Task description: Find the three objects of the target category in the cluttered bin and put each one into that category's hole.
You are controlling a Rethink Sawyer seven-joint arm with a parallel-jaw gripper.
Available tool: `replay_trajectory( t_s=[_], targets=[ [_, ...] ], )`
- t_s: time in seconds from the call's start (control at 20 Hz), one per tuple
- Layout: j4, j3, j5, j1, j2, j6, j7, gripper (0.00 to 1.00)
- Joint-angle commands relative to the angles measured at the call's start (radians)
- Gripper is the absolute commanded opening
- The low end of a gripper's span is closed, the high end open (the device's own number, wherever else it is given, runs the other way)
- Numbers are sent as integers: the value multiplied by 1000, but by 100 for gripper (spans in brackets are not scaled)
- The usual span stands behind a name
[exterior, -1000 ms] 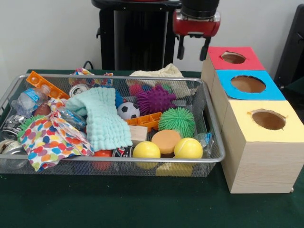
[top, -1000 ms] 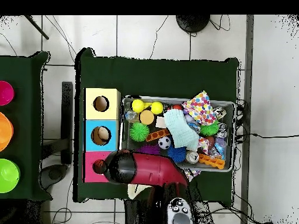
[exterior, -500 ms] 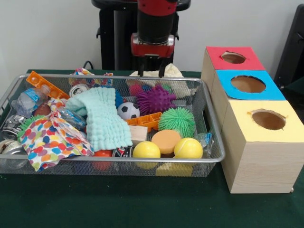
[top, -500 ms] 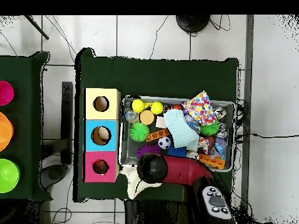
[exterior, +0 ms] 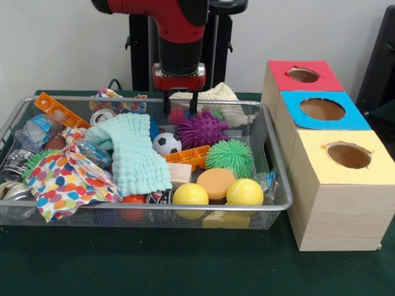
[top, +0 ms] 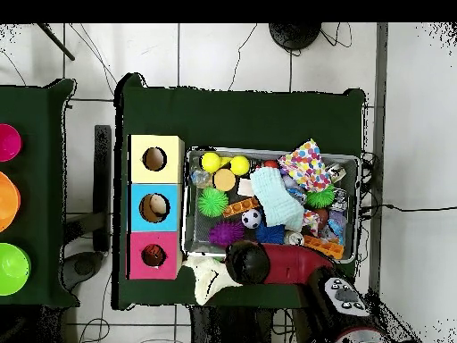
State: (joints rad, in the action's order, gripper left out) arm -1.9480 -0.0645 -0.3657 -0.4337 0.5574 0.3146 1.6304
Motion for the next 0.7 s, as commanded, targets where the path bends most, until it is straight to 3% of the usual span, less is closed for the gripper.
replay_trajectory(
  t_s=[0.05,0.5,0.7],
  targets=[
    [-15,-129,-46,17,51,48,-13,100],
    [-106,-147,39,59,262,199,11,100],
    [-117,-148,49,62,306,238,9,100]
  ],
)
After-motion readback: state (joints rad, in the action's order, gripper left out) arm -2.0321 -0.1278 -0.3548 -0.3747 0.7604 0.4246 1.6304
